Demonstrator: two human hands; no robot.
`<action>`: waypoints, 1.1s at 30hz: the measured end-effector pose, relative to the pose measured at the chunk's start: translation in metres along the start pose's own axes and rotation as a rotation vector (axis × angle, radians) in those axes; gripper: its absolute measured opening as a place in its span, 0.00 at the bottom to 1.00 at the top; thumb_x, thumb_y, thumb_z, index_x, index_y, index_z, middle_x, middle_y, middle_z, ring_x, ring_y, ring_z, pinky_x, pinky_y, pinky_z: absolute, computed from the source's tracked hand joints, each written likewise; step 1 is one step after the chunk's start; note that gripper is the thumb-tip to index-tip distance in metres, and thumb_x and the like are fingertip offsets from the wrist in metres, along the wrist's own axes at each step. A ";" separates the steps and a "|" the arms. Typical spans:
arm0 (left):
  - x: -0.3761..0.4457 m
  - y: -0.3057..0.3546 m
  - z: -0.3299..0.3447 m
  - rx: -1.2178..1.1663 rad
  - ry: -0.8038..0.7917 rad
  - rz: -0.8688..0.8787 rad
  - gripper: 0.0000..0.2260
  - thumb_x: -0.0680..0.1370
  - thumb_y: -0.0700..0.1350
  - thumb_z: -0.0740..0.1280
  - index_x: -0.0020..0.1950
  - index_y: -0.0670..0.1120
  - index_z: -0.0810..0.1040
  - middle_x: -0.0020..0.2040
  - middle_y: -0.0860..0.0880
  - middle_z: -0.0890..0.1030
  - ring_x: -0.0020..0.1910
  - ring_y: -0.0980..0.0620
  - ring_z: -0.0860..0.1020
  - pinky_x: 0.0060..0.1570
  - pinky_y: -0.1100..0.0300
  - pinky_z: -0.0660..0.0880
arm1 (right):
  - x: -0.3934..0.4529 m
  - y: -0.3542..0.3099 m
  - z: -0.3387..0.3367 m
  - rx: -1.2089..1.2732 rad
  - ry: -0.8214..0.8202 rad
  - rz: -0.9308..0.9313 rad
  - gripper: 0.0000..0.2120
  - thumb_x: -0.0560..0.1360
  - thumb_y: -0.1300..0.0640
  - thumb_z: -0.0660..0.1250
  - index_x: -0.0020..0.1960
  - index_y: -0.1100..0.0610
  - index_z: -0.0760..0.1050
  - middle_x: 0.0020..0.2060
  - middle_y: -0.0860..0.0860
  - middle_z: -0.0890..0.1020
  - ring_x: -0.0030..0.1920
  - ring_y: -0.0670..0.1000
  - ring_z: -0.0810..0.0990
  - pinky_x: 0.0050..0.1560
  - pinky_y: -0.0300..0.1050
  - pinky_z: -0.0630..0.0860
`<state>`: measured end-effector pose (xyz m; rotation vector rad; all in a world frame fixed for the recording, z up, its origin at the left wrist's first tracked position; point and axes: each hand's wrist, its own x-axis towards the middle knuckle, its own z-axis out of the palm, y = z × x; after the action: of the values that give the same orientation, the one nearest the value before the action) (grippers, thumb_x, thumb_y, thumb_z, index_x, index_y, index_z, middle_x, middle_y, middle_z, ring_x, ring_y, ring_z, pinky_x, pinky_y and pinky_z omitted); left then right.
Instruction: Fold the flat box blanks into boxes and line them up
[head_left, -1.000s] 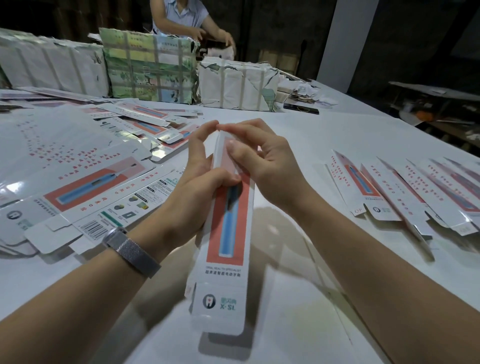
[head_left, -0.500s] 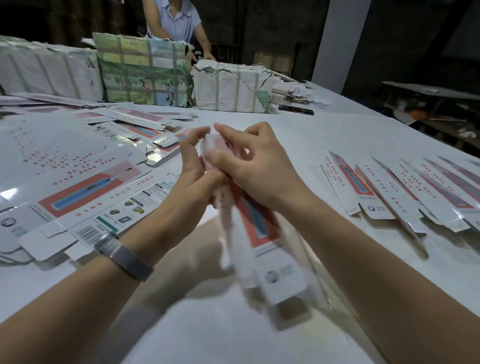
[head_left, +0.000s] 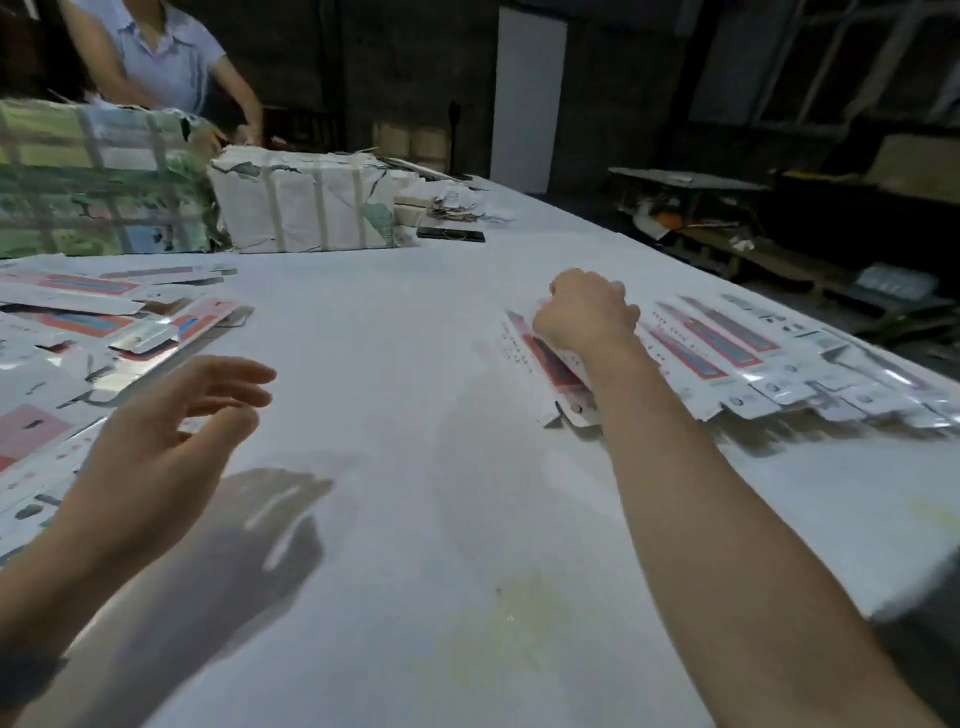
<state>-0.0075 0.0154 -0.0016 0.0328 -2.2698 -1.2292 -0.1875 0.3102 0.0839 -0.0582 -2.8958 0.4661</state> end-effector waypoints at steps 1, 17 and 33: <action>0.002 -0.009 0.000 0.036 0.001 -0.024 0.18 0.70 0.55 0.63 0.59 0.59 0.81 0.52 0.58 0.85 0.51 0.61 0.81 0.48 0.46 0.77 | 0.005 0.009 0.002 -0.023 0.011 0.032 0.17 0.76 0.54 0.64 0.64 0.54 0.72 0.64 0.56 0.73 0.65 0.61 0.67 0.62 0.59 0.65; 0.000 0.028 -0.043 0.991 -0.089 -0.430 0.19 0.76 0.55 0.67 0.67 0.57 0.73 0.69 0.45 0.72 0.68 0.36 0.66 0.66 0.36 0.65 | -0.076 -0.088 0.021 0.310 0.208 -0.642 0.11 0.75 0.57 0.64 0.53 0.49 0.82 0.49 0.47 0.81 0.54 0.53 0.75 0.52 0.46 0.70; 0.001 0.017 -0.043 1.200 -0.349 -0.538 0.23 0.81 0.64 0.55 0.64 0.50 0.76 0.67 0.41 0.73 0.65 0.39 0.70 0.61 0.48 0.70 | -0.161 -0.143 0.059 0.597 -0.122 -0.959 0.08 0.73 0.59 0.67 0.47 0.50 0.84 0.30 0.41 0.75 0.35 0.46 0.73 0.44 0.47 0.76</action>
<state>0.0163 -0.0081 0.0304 0.9658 -3.0744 0.1362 -0.0439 0.1450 0.0420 1.3754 -2.3476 1.0732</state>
